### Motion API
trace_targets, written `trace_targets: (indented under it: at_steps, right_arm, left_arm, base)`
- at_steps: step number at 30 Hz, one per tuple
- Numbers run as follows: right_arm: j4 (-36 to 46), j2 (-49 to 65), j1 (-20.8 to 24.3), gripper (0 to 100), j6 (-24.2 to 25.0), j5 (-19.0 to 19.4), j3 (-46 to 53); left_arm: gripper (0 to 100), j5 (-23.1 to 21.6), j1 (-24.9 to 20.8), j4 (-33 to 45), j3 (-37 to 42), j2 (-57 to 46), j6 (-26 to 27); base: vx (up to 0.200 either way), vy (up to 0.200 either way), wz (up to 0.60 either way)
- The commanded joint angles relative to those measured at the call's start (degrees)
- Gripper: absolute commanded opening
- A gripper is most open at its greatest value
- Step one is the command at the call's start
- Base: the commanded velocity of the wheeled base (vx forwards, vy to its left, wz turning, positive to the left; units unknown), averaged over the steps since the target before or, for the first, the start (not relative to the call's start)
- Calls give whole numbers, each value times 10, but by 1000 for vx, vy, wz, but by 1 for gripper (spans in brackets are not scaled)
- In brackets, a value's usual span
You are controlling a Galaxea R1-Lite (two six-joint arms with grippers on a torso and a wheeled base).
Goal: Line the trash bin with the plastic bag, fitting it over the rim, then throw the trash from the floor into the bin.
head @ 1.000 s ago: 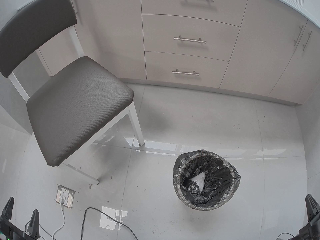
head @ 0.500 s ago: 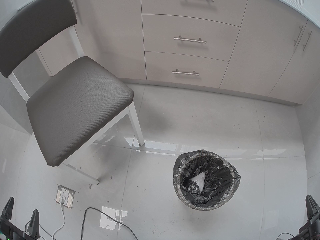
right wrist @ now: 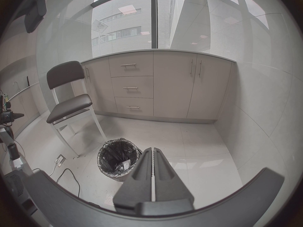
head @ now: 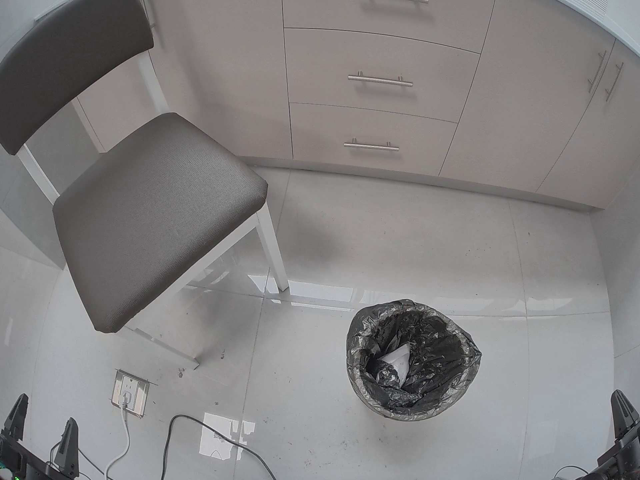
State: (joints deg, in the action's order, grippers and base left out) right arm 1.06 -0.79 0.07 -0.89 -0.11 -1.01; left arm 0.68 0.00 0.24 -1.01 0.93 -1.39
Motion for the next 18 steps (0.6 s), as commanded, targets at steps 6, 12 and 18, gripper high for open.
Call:
trace_targets:
  at_steps: [6, 12, 18]
  right_arm:
    - [0, -18, -5, 0, -1, 1, 7]
    - [-4, 5, 0, 0, 3, 1, 8]
    - [-4, 6, 0, 0, 3, 1, 8]
  left_arm:
    - [100, 0, 0, 0, 9, -9, 0]
    - [100, 0, 0, 0, 9, -9, 0]
    - [100, 0, 0, 0, 10, -9, 0]
  base:
    - [0, 0, 0]
    - [0, 0, 0]
    - [0, 0, 0]
